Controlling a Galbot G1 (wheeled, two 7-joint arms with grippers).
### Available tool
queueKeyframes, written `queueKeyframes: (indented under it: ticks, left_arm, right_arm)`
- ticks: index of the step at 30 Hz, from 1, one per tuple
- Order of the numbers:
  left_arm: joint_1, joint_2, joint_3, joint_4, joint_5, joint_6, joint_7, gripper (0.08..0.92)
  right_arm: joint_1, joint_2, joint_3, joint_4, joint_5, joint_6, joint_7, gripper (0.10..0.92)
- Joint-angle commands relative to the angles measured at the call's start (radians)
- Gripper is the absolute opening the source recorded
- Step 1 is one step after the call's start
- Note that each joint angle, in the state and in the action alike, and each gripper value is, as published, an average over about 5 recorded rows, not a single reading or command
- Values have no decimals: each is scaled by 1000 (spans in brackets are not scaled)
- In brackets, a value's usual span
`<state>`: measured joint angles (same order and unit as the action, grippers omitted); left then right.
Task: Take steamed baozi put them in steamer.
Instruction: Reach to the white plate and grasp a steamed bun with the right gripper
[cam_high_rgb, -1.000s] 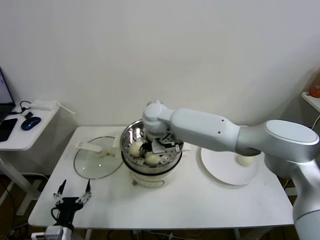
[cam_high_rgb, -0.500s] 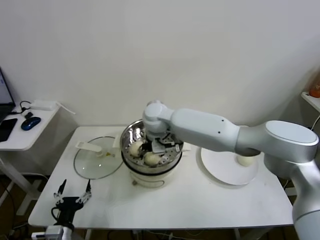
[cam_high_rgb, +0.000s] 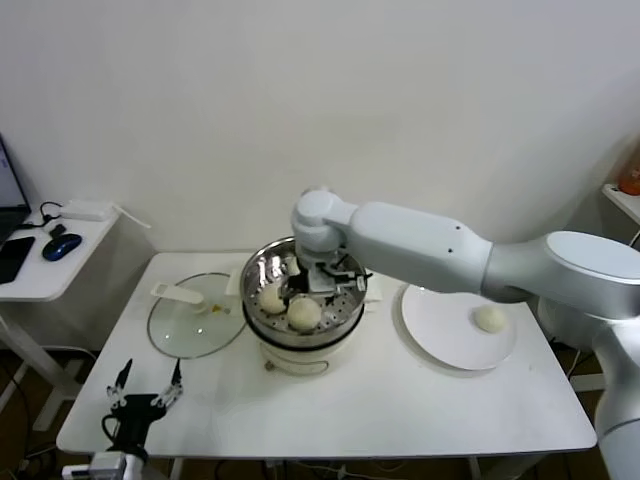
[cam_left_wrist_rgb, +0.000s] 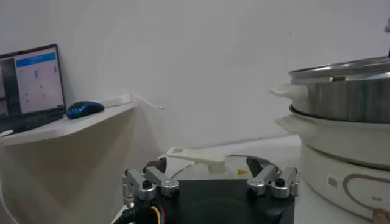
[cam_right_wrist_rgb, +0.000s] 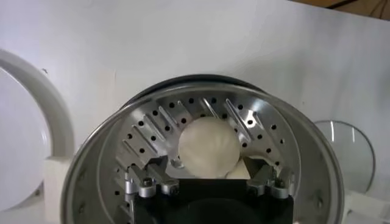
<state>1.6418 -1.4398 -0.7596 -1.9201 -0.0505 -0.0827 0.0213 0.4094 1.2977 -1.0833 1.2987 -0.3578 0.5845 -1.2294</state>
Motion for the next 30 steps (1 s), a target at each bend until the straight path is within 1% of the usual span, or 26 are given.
queueKeyframes:
  ticks: [1,5,11,14,17,21,26,30]
  left_arm:
    - [3,0,1,-3,-1,-1,0,823]
    - [1,4,5,-9,-1,1,0,823]
    - [-12,4,21,-15,1,6,0,823]
    - [-23,1,27,-16,1,8,-1,823]
    - [-29,0,35,-24,1,10,-1,823]
    - [-32,1,41,-32,0,12,-1,823]
    - [-31,3,45,-32,0,10,0,823]
    - [-28,5,45,-36,1,10,0,823]
  right_arm:
    - [162,-93,-53,5,274,-158,2,823]
    - [249,-193,-145,-25,495,-352,27,823]
    - [312,-353,-256,-60,813,-567,53,823]
    - [319,-437,-281,-55,909,-635,74,823]
    - [313,-518,-293,-67,908,-650,86,823]
    - [248,-623,-265,-99,847,-653,101,823]
    - [72,-731,-128,-119,682,-636,102,823]
    - [-94,-774,29,-134,485,-578,93,823]
